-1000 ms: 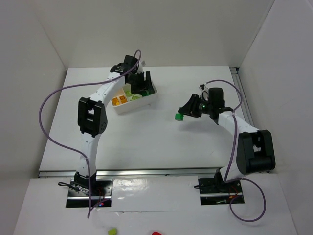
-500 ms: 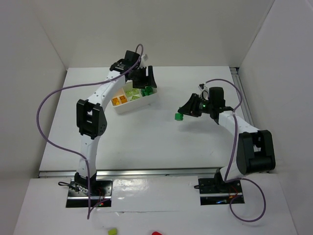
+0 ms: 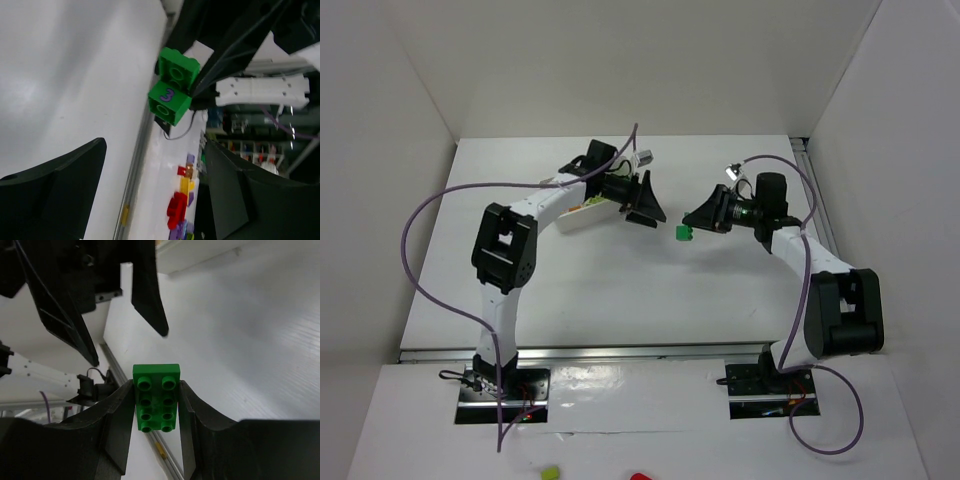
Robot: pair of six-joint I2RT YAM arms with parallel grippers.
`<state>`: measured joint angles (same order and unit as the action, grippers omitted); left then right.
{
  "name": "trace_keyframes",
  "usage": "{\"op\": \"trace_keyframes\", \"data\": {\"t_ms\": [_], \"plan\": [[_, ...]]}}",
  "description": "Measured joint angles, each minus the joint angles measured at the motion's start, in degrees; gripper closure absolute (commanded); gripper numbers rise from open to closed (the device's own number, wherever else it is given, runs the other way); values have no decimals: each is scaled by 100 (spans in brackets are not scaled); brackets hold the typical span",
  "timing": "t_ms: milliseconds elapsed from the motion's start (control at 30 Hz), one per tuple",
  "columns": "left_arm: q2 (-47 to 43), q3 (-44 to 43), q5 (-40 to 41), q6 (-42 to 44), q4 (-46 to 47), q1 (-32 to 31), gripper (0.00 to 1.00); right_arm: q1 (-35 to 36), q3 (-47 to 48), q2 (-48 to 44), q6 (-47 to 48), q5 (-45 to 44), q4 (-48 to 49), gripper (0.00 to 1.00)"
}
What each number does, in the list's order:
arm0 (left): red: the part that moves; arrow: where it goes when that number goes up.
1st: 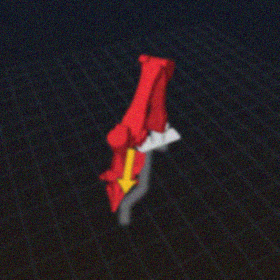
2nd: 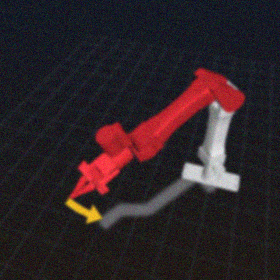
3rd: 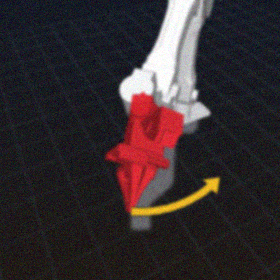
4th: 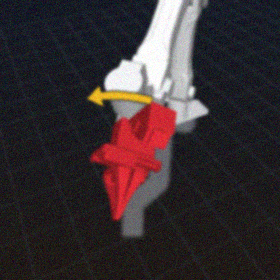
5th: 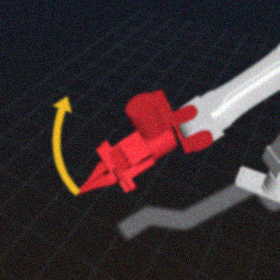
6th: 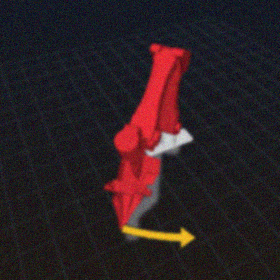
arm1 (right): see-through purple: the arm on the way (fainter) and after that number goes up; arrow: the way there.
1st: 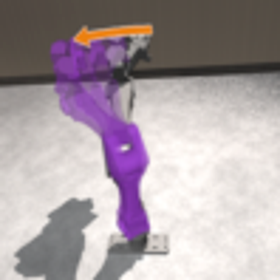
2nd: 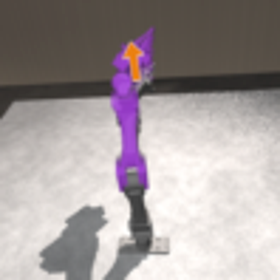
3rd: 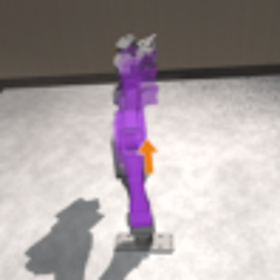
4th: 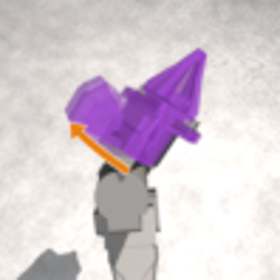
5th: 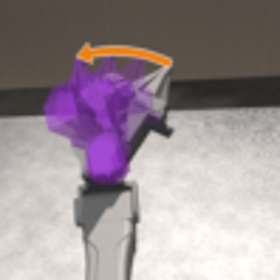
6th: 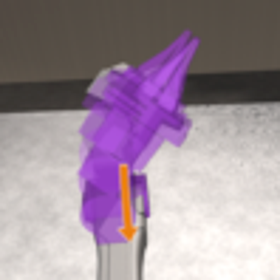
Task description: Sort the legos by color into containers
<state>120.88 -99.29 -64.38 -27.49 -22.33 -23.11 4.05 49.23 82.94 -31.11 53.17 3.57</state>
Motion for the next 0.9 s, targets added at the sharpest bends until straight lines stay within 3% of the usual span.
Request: {"op": "trace_keyframes", "data": {"t_ms": [300,433,567,600,667,700,900], "plan": [[0,254,-1049,-787,1460,-686,17,0,37,0,-511,605,717,90],[2,254,-1058,-953,1622,-745,36,-9,37,0,-702,796,918,90],[13,291,-1029,-1095,1779,-713,67,-20,111,0,-833,905,1075,90],[13,297,-1043,-1102,1812,-702,80,-20,122,-2,-833,909,1078,90],[13,297,-1038,-1113,1812,-699,96,-20,129,-2,-833,907,1071,90],[13,297,-1027,-1113,1805,-697,100,-20,129,-2,-817,903,1049,91],[13,289,-748,-981,1482,-601,100,-94,216,-142,-474,313,376,94]]}}
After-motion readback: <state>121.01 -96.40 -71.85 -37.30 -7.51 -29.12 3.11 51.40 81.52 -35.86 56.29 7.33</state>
